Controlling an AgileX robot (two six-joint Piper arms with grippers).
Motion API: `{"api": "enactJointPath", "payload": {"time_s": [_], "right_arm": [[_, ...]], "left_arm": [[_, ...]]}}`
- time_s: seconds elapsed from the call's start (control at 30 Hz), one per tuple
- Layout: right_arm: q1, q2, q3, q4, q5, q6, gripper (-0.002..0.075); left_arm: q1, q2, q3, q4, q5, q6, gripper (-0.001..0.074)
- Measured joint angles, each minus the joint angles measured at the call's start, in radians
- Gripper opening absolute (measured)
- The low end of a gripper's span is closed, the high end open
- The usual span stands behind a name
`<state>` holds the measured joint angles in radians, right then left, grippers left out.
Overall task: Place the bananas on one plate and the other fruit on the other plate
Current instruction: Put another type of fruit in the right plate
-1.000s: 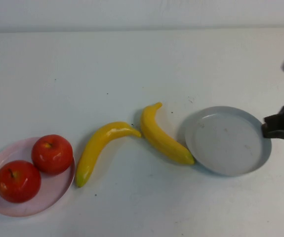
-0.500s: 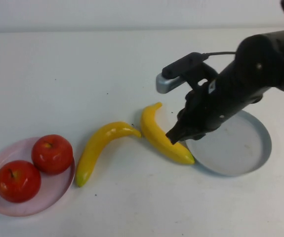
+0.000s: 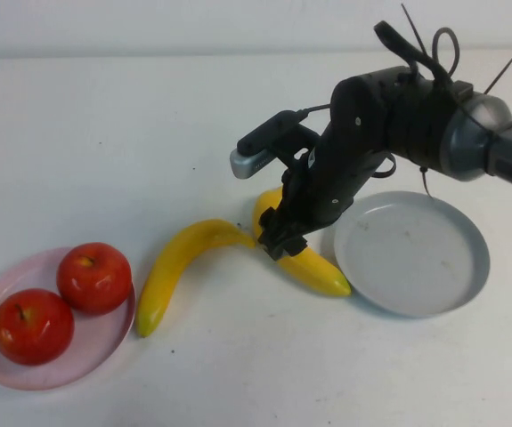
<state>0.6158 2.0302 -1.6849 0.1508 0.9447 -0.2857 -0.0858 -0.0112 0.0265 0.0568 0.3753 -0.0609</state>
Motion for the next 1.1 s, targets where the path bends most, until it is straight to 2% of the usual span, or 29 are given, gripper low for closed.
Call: {"api": "enactJointPath", "payload": {"time_s": [0.2,0.4,0.57,0.77,0.97,1.1], "right_arm": [[0.0,0.086,-0.069,-0.054,0.0,-0.002,0.0502],[0.0,0.127,-0.077,-0.061,0.002,-0.002,0.0435],[0.0,0.151,-0.076,-0.063,0.009,-0.002,0.041],[0.0,0.151,-0.077,-0.063,0.011,-0.004,0.0305],[0.0,0.153,-0.148,-0.057,0.079,0.022,0.0306],[0.002,0.158,-0.285,-0.053,0.2,0.111,0.0306]], "left_arm": [[0.0,0.0,0.0,0.0,0.0,0.0,0.0004],[0.0,0.0,0.0,0.0,0.0,0.0,0.0004],[0.0,0.0,0.0,0.0,0.0,0.0,0.0004],[0.0,0.0,0.0,0.0,0.0,0.0,0.0004],[0.0,0.0,0.0,0.0,0.0,0.0,0.0004],[0.0,0.0,0.0,0.0,0.0,0.0,0.0004]]}}
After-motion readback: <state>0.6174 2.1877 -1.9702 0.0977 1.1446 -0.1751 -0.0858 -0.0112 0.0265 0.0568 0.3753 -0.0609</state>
